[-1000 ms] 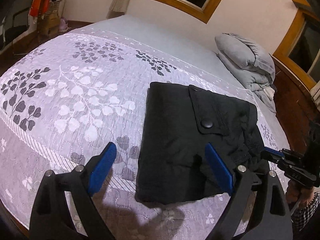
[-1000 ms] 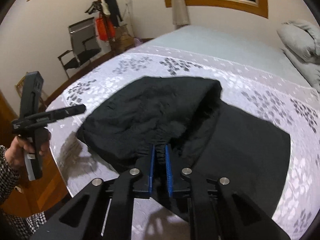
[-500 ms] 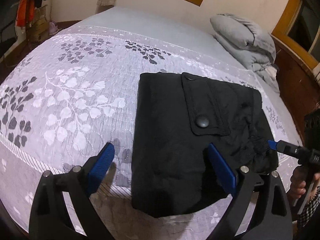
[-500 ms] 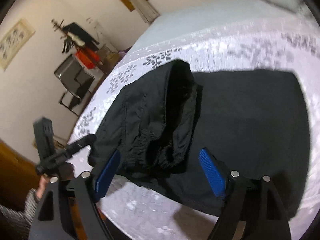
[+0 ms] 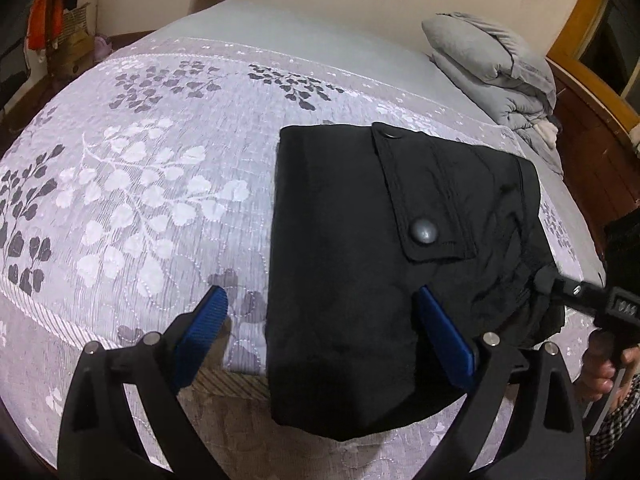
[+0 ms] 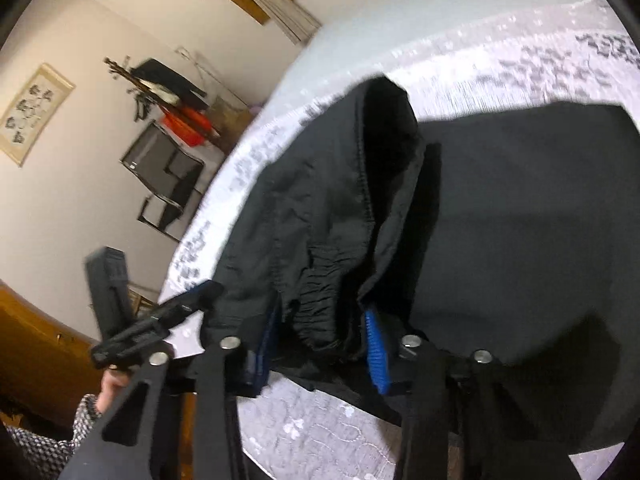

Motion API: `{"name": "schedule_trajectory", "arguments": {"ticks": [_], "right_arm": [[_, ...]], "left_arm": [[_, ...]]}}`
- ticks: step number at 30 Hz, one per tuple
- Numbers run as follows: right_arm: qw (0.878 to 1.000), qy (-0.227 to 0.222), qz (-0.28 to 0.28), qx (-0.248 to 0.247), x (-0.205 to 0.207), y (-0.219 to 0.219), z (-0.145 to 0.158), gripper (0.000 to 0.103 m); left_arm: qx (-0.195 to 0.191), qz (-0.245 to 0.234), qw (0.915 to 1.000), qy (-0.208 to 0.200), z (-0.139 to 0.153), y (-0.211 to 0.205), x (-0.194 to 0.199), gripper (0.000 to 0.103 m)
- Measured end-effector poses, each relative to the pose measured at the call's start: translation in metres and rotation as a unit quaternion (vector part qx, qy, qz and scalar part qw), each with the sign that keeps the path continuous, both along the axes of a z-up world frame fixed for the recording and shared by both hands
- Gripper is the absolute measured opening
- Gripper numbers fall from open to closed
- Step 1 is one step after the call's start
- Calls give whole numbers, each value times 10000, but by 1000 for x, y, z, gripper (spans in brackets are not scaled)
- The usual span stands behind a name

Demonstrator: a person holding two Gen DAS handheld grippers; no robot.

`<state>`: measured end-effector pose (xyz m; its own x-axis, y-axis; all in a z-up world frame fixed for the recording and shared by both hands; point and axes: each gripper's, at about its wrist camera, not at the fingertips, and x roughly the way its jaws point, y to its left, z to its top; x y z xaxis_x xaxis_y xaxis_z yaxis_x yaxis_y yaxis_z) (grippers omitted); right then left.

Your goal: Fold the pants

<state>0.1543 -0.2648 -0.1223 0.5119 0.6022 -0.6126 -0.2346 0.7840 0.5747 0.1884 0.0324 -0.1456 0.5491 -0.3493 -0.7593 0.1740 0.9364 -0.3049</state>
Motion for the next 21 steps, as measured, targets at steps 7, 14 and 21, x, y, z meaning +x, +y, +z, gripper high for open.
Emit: {"name": "schedule_trajectory", "arguments": {"ticks": [7,14,21], "right_arm": [[9982,-594,-15,34,-14,-6,49,32],[9941,-1023,-343,-64,-32,-48,87,31],[9903,-901,-1045,-143,-50,-116,82,31]], "left_arm": [[17,-69,9998,-193,17,-10,-5,95],[-26,-281,9989,-368,32,-31,-9,95],[1,-641,9971,-418,33,-73,-8,95]]}}
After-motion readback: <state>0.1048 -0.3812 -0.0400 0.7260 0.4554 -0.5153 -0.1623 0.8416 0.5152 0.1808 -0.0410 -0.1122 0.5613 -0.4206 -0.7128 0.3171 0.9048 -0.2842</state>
